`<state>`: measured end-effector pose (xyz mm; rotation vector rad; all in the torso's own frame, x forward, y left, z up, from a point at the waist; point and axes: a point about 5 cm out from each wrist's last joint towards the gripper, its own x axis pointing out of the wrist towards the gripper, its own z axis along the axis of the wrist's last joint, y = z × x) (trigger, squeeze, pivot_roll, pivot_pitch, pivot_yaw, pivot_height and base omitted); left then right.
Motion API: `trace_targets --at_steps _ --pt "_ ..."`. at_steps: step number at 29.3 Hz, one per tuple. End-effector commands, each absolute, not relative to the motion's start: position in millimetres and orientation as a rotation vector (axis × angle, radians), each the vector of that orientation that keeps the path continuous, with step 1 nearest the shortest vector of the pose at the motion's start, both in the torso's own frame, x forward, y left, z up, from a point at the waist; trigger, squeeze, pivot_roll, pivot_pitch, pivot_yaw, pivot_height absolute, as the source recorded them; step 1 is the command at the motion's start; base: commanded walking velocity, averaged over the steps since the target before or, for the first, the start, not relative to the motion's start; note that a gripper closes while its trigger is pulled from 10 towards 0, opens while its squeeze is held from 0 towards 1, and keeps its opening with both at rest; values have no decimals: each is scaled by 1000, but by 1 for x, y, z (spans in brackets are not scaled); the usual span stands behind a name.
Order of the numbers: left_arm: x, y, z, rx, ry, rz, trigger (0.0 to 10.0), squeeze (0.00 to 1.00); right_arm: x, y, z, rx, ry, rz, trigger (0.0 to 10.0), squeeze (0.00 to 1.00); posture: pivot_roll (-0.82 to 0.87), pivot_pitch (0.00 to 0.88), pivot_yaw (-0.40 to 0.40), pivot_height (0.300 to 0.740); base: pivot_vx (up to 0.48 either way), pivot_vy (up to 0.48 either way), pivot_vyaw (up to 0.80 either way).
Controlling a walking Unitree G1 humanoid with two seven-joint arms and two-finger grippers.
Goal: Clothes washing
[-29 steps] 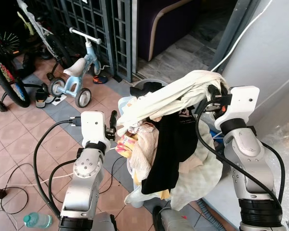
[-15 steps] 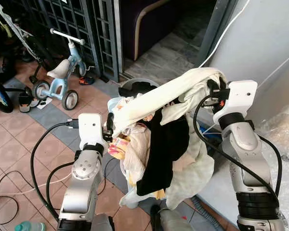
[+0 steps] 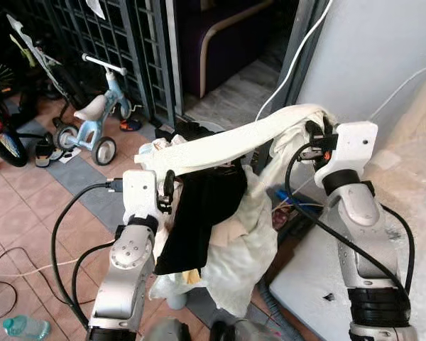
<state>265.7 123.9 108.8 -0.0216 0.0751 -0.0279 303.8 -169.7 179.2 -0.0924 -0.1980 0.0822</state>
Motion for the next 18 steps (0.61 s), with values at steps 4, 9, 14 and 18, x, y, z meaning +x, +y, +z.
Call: trace_targets --at_steps 4,9,14,18 --pt "266 122 113 -42 58 -40 10000 0 309 -182 201 -198 -304 4 10000 0 5 68 -2 740 0 0 -800" --pt "266 122 113 -46 53 -41 10000 0 316 -197 227 -315 -410 -79 10000 0 3 66 -3 740 0 0 -800" --pt "267 122 114 -50 49 -40 10000 0 321 -209 236 -353 -431 -133 10000 0 3 65 -5 740 0 0 -800" --pt "267 123 114 -55 45 -39 10000 0 327 -223 239 -394 -410 -193 10000 0 5 65 -6 740 0 0 -800"
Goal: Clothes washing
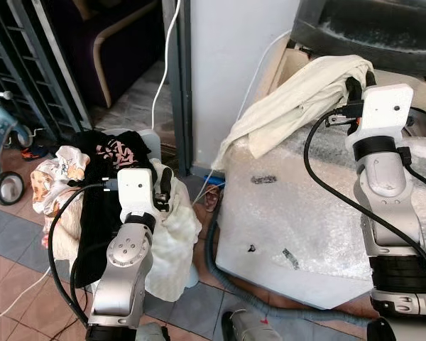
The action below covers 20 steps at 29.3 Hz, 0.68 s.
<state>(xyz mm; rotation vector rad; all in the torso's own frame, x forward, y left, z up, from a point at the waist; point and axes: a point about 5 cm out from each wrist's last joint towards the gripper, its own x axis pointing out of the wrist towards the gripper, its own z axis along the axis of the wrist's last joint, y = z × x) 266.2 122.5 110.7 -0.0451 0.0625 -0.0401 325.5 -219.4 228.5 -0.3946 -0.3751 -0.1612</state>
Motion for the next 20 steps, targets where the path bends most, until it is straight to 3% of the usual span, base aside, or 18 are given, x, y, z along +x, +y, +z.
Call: trace_targets --at_steps 1,4,13,20 --pt "266 123 114 -49 44 -41 10000 0 331 -229 235 -393 -366 -216 10000 0 5 64 -6 740 0 0 -800" --pt "267 124 116 -55 30 -53 10000 0 349 -247 220 -324 -218 -288 10000 0 11 68 1 740 0 0 -533" --pt "266 126 118 -55 20 -66 10000 0 383 -266 243 -299 -157 -289 10000 0 20 79 2 740 0 0 0" --pt "260 129 117 -58 19 -55 10000 0 398 -254 278 -311 -237 -223 10000 0 41 90 -9 740 180 0 0"
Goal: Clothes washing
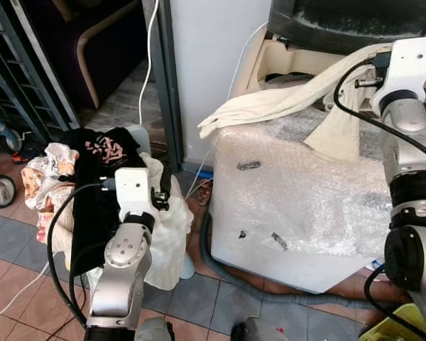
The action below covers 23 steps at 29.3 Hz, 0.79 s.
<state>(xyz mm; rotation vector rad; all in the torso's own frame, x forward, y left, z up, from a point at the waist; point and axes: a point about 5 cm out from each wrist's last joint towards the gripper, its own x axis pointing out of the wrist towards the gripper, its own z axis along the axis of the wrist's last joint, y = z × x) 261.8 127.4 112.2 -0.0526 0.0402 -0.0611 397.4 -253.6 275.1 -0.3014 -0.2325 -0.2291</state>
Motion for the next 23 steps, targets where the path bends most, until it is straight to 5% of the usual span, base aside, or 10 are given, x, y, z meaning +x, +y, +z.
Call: trace_targets --at_steps 1,11,16,17,18,19,23 --pt "259 129 117 -59 21 -53 10000 0 400 -252 279 -312 -240 -216 10000 0 45 93 -8 740 322 0 0" --pt "259 131 117 -49 25 -58 10000 0 407 -243 283 -333 -263 -173 10000 0 45 99 -3 740 316 0 0" --pt "260 129 117 -67 26 -62 10000 0 412 -244 267 -356 -93 -148 10000 0 42 98 -3 740 277 0 0" --pt "259 128 117 -72 30 -62 10000 0 412 -246 263 -345 -56 -151 10000 153 42 98 -3 740 0 0 0" --pt "260 127 117 -75 35 -62 10000 0 412 -248 258 -335 -17 -157 10000 153 42 98 -4 740 0 0 0" --pt "259 127 116 -68 41 -62 10000 0 412 -251 255 -262 14 -171 10000 1000 42 98 -4 740 0 0 0" --pt "259 127 115 -70 43 -56 10000 0 409 -262 247 -123 70 -239 10000 1000 43 96 -9 740 0 0 0"
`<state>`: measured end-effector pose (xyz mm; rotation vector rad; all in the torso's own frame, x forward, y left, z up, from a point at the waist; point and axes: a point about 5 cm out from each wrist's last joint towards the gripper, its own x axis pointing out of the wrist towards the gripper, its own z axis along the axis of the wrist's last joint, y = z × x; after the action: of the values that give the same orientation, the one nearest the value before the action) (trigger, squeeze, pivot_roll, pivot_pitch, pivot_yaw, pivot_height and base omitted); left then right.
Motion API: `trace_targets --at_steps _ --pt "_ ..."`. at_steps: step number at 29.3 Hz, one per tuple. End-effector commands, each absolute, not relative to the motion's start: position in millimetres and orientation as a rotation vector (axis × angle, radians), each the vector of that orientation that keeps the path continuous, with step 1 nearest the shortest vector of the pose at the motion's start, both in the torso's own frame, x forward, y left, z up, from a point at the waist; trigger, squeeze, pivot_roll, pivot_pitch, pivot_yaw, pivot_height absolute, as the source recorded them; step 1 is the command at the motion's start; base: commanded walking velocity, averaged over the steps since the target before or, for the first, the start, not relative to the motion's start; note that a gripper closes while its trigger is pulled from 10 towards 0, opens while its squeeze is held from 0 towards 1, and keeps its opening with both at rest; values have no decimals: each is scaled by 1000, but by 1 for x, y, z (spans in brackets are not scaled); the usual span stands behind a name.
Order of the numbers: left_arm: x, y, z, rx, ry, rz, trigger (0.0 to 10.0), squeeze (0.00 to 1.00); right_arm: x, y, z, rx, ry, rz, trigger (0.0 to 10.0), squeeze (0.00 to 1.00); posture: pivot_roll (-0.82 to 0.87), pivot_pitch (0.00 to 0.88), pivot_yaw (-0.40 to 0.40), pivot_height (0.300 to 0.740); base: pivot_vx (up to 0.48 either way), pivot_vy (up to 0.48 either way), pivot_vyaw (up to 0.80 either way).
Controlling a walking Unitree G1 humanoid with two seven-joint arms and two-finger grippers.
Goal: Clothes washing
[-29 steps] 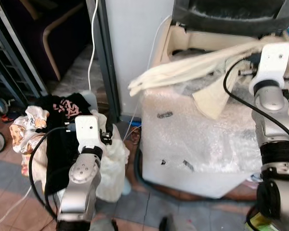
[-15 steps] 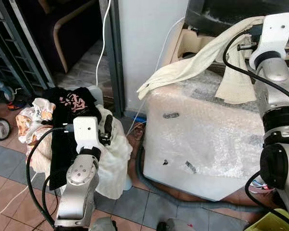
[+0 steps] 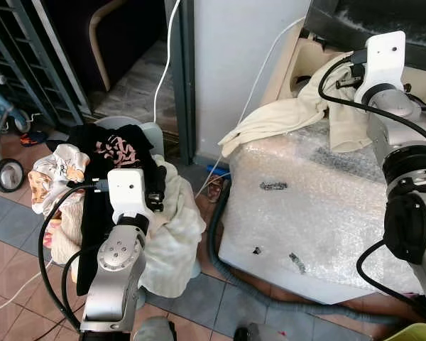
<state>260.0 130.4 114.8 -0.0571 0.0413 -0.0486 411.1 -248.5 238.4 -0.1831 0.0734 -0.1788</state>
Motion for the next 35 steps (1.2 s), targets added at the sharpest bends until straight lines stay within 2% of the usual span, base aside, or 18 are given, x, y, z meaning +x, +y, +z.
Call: trace_targets --at_steps 1,4,9,10,14,17,19,21,24,28,35 --pt "259 127 115 -71 44 -53 10000 0 407 -267 245 -78 78 -272 10000 1000 46 94 -11 740 0 0 0" --pt "259 128 115 -69 47 -46 10000 0 404 -278 249 -95 70 -366 10000 1000 42 95 -11 740 0 0 0" --pt "259 128 114 -68 53 -45 10000 0 400 -285 295 -290 -192 -413 10000 1000 40 96 -10 740 0 0 0" --pt "259 128 114 -67 54 -45 10000 0 397 -285 312 -369 -295 -416 10000 1000 37 94 -9 740 0 0 0" --pt "260 128 114 -66 55 -47 10000 0 390 -278 329 -451 -450 -369 10000 1000 32 92 -6 740 0 0 0" --pt "260 128 114 -66 56 -50 10000 0 388 -268 330 -382 -513 -243 10000 1000 29 91 -5 740 0 0 0" --pt "261 126 114 -68 55 -54 10000 0 389 -242 314 -342 -504 15 10000 1000 25 87 -2 740 0 0 0" --pt "262 126 114 -70 55 -56 10000 0 387 -227 298 -310 -469 183 10000 1000 22 86 1 740 0 0 0" --pt "262 125 114 -70 54 -62 10000 0 383 -216 269 -274 -382 291 10000 1000 21 82 1 740 0 0 0" --pt "263 125 114 -70 52 -66 10000 0 380 -206 239 -245 -299 335 10000 1000 24 80 0 740 0 0 0" --pt "261 125 114 -67 50 -63 10000 0 371 -177 213 -235 -243 475 10000 1000 37 80 -3 740 0 0 0"
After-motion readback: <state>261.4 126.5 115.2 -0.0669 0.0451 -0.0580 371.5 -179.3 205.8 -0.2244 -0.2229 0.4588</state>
